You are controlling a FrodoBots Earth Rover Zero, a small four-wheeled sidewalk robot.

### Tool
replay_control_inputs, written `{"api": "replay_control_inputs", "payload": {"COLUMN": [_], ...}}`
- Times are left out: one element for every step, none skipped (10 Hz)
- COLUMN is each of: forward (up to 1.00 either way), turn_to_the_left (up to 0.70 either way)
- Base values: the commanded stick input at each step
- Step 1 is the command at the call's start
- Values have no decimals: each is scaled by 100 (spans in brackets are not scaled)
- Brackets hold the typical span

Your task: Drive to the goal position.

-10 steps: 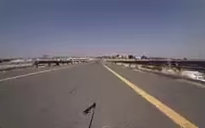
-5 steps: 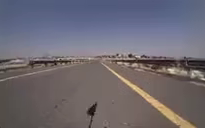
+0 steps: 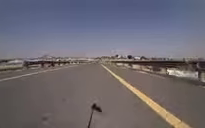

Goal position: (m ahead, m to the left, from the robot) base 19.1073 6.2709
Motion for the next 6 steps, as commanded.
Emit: {"api": "replay_control_inputs", "payload": {"forward": [100, 100, 100, 100, 100, 100], "turn_to_the_left": [-1, -1, -1, -1, -1, -1]}}
